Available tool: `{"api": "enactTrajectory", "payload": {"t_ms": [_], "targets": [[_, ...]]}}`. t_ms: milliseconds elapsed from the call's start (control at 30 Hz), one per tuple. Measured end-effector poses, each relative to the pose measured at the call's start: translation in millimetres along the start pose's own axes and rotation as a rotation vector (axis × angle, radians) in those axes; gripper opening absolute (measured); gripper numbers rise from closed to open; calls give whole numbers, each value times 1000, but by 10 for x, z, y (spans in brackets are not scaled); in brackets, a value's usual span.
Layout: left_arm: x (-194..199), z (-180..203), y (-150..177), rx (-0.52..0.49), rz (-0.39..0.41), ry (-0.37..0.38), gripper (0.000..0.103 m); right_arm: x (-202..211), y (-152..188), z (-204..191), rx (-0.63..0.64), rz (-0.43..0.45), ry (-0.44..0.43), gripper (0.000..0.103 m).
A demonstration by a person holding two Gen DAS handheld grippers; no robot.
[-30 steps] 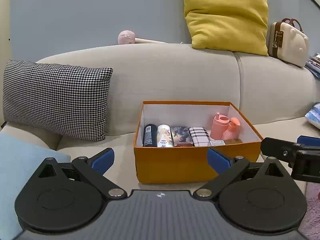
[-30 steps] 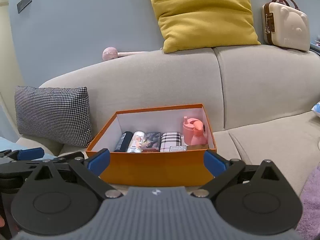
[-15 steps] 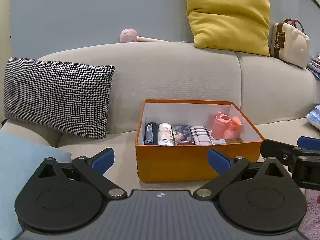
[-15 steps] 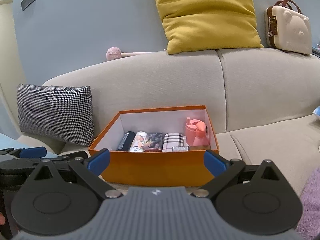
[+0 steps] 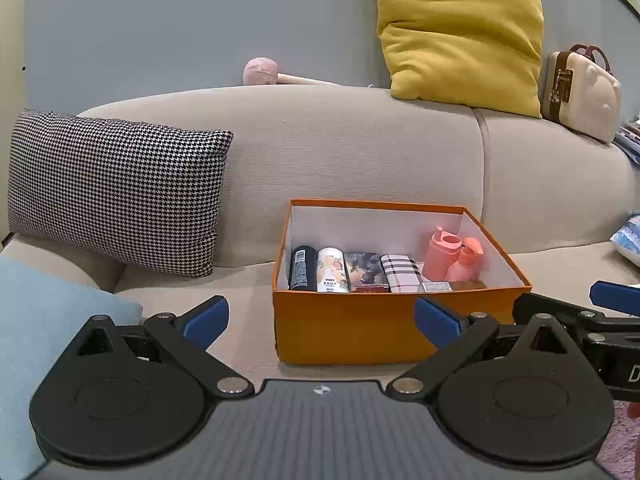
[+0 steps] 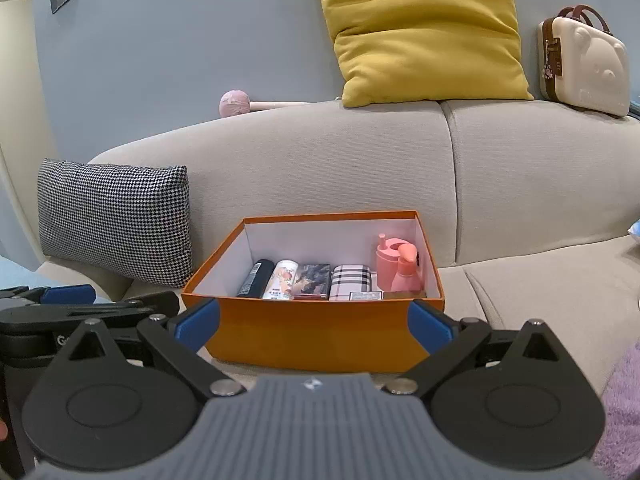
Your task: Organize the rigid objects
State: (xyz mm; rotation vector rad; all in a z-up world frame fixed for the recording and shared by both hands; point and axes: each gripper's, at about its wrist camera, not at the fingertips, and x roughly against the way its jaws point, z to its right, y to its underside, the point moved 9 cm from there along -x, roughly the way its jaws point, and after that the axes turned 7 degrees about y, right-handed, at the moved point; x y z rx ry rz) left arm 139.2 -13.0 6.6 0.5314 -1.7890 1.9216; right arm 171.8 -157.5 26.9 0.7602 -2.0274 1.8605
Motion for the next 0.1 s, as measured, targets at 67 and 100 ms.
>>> {"api": "enactTrajectory", "payload": {"t_ms": [67, 100], "targets": [[5, -2, -1, 4, 1, 10, 103, -5, 3, -13, 3, -2, -1, 100], [10, -5, 1, 5, 1, 9, 103, -6, 7, -22, 6, -3, -1, 100]]}}
